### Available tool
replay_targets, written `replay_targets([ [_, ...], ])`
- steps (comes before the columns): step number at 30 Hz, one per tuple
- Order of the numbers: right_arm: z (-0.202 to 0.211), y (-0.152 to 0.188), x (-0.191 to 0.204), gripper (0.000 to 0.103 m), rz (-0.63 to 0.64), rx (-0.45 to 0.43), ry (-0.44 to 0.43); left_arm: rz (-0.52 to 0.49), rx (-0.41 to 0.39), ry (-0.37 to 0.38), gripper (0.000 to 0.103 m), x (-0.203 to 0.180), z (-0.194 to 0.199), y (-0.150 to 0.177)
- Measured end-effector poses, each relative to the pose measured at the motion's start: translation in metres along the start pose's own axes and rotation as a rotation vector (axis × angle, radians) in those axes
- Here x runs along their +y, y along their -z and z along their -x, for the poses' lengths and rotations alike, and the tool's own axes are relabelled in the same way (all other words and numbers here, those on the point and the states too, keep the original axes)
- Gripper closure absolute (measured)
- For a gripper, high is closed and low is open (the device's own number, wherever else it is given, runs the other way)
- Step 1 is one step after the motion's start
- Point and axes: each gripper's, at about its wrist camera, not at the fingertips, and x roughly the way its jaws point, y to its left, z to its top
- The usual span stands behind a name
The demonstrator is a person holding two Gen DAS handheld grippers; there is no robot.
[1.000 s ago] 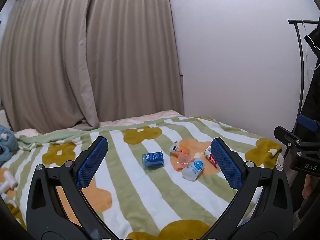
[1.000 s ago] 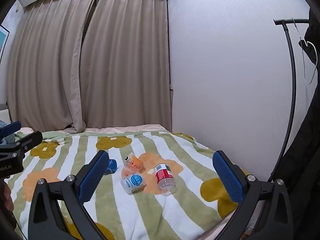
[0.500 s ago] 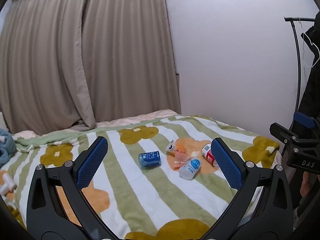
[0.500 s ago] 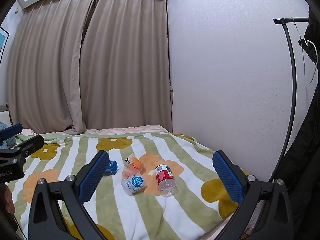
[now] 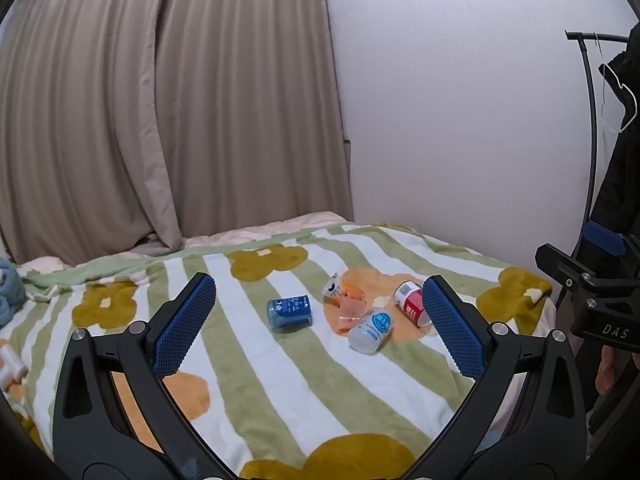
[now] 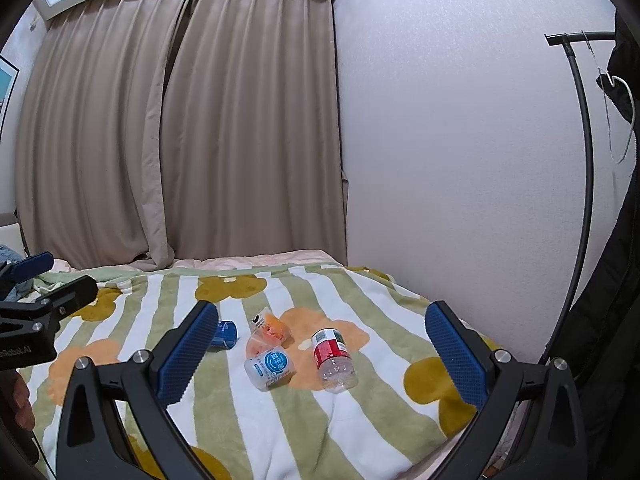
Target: Flip cup upside down
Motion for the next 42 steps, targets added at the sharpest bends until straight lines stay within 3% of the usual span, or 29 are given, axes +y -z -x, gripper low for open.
replay_targets([
  [42,0.001,0.003,0.004,0.0,-0.011,0.006,-0.005,0.006,0.059,0.009,0.0,0.005,-0.016,0.004],
])
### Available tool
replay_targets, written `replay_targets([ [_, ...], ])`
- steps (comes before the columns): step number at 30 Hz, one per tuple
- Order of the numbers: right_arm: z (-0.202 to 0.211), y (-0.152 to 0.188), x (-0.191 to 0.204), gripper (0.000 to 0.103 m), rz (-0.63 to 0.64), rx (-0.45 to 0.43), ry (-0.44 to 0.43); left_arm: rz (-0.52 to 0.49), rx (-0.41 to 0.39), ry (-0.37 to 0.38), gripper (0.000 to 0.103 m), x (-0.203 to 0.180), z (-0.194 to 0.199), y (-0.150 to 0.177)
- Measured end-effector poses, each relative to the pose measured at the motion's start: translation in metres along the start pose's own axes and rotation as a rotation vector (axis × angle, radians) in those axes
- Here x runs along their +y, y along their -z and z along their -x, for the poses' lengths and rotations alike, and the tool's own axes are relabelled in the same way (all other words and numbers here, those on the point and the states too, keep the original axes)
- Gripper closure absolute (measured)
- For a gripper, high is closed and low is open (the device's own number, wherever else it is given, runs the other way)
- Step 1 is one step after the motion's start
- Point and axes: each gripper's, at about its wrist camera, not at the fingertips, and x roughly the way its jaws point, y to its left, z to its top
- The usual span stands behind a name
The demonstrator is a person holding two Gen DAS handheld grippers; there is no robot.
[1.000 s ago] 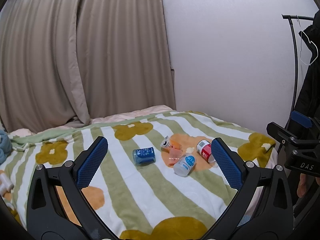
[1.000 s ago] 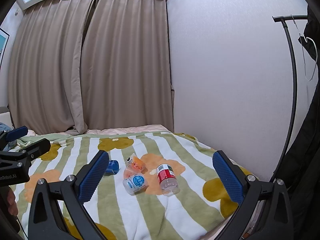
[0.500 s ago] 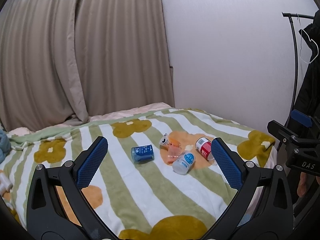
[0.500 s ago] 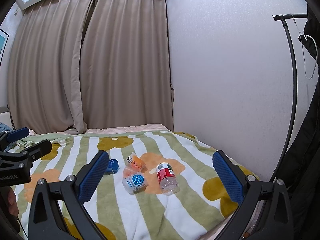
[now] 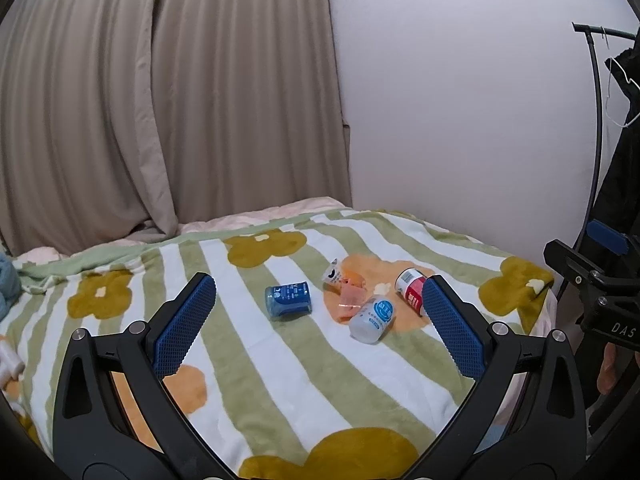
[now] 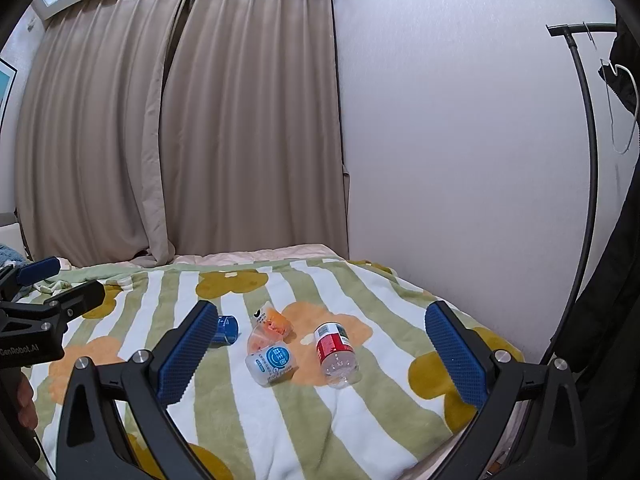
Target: Flip cup upside down
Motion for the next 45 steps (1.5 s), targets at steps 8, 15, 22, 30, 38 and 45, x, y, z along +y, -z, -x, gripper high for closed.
replay_targets([
  [8,0.001,0.004,0.002,0.0,0.0,0.007,0.001,-0.003,0.018,0.012,0.0,0.002,-0.008,0.001],
  [15,-0.007,0.01,-0.009,0.0,-0.014,0.029,0.014,-0.102,0.119,0.121,0.0,-0.005,-0.072,-0.011],
  [22,-0.019,0.017,-0.034,0.0,-0.063,0.071,0.046,-0.307,0.372,0.271,0.0,-0.05,-0.189,-0.011],
  [30,-0.036,0.035,-0.073,0.0,-0.135,0.138,0.068,-0.446,0.664,0.325,0.0,-0.096,-0.297,0.032],
  [38,-0.06,0.057,-0.098,0.0,-0.189,0.205,0.062,-0.443,0.845,0.328,0.018,-0.1,-0.355,0.068],
  [45,-0.079,0.072,-0.095,0.0,-0.161,0.255,0.016,-0.454,0.897,0.35,0.035,-0.102,-0.366,0.087],
])
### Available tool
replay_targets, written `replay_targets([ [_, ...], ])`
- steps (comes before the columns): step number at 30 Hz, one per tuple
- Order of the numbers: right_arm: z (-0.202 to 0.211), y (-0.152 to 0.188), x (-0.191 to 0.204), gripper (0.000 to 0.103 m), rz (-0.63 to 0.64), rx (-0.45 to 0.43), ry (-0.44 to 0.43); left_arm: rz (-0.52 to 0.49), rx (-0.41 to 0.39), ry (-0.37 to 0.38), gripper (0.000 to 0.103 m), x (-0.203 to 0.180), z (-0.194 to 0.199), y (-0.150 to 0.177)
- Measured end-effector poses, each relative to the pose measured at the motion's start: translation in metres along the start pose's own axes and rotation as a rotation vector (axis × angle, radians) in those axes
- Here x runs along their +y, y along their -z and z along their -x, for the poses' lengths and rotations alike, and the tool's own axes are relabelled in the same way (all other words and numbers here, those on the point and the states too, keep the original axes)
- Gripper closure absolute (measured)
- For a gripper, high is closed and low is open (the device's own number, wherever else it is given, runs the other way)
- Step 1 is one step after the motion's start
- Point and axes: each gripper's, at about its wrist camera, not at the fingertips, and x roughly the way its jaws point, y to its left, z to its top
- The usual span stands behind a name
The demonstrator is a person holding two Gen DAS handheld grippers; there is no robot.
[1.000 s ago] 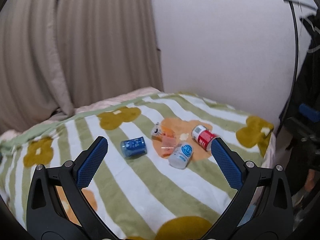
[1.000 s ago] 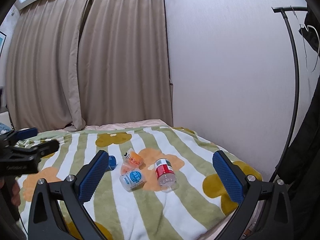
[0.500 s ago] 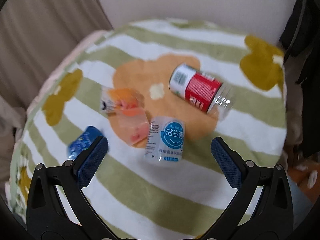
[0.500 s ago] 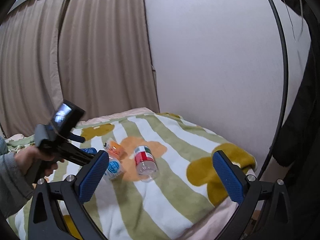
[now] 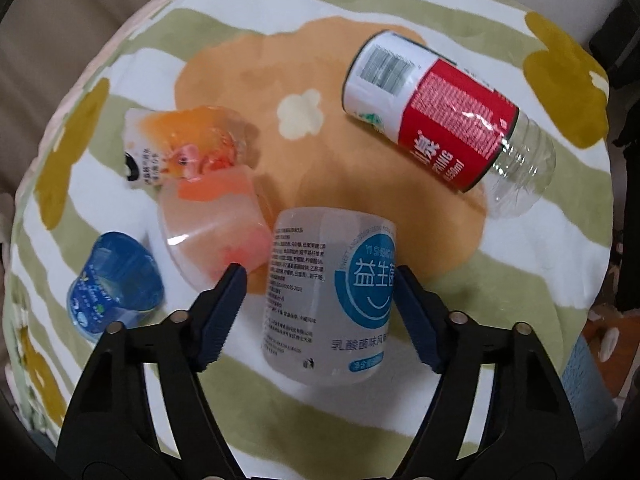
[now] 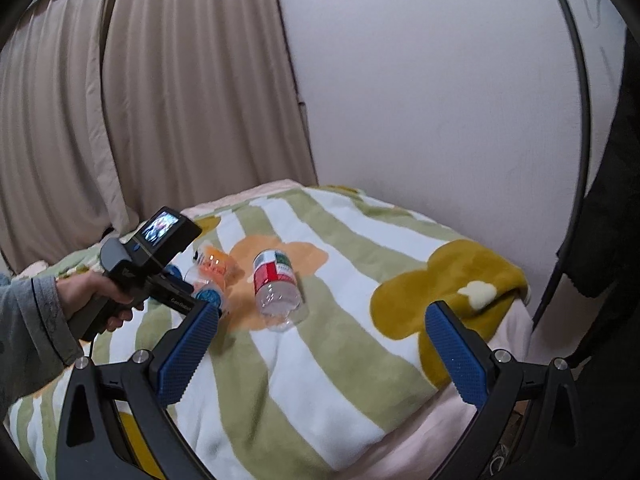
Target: Flip cup upside down
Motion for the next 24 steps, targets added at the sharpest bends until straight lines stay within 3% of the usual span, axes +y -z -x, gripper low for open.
replay_targets([
  [3,-0.009,0.006,0.005,0.0,0.017,0.021,-0.011,-0.013,0.018,0.001,0.044,-0.003,-0.007,0.0],
  [9,-0.02,0.012,0.012,0.0,0.036,0.055,-0.038,-0.036,0.0,-0.01,0.046,-0.005,0.0,-0.003],
  [13,-0.023,0.013,0.021,0.0,0.061,0.064,-0.056,-0.036,-0.04,-0.009,0.046,-0.006,0.026,0.008],
  [18,-0.017,0.013,0.036,0.0,0.084,0.06,-0.08,-0.085,-0.058,-0.013,0.046,-0.015,0.067,0.043],
  [24,-0.007,0.016,0.049,0.0,0.09,0.063,-0.107,-0.17,-0.005,-0.017,0.046,-0.034,0.088,0.097],
])
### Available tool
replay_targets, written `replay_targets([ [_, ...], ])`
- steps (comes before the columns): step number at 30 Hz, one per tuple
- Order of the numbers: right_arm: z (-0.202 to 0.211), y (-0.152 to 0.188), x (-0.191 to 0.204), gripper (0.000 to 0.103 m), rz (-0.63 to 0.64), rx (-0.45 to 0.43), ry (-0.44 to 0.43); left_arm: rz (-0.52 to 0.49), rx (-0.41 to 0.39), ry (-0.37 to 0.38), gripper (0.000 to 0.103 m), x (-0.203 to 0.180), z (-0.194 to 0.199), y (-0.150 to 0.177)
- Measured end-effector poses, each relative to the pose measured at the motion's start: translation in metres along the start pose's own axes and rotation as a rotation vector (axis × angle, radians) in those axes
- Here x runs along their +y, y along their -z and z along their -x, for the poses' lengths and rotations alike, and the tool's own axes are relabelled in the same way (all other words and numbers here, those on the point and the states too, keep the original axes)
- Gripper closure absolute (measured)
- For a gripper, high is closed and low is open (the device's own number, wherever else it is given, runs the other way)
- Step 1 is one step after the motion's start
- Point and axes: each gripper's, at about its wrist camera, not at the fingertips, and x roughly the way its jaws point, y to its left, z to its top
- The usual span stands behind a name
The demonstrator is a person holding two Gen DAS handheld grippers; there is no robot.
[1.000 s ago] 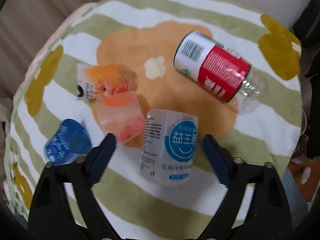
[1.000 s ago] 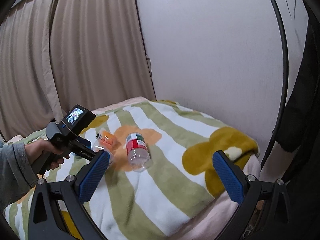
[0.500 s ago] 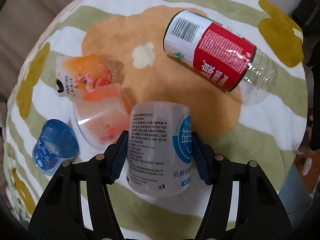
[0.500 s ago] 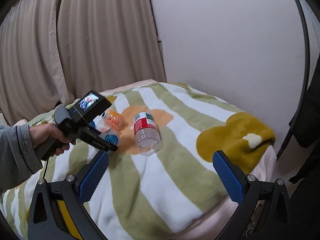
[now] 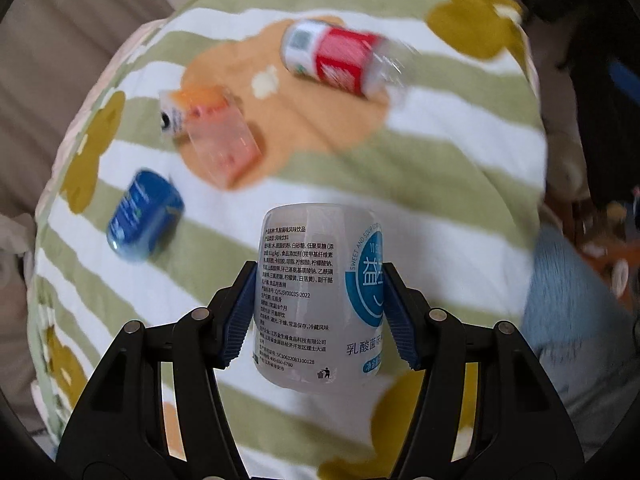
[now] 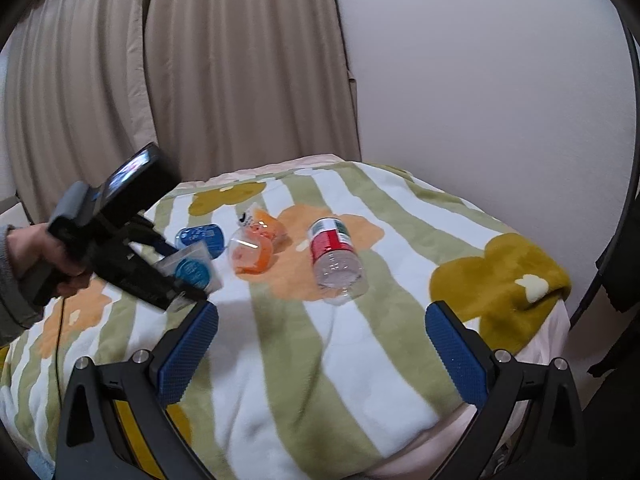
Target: Flip cup upside down
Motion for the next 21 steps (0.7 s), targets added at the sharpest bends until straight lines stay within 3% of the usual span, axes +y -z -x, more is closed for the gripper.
replay_targets([
  [6,0.01,0.003,0.01,0.0,0.007,-0.002,-0.017,-0.045,0.053,-0.003,0.046,-0.025,-0.018,0.022],
  [12,0.018,0.006,0.011,0.0,0.032,0.005,-0.006,-0.021,0.056,0.006,0.044,-0.03,-0.041,0.024],
  [14,0.02,0.007,0.011,0.0,0.04,0.009,0.0,-0.025,0.064,-0.021,0.034,-0.03,-0.044,0.026],
  [16,0.019,0.007,0.009,0.0,0.044,0.017,0.004,-0.008,0.062,-0.032,0.009,-0.028,-0.046,0.029],
  [21,0.018,0.005,0.014,0.0,0.096,0.019,-0.003,0.052,0.003,-0.007,0.008,-0.018,-0.027,0.038],
])
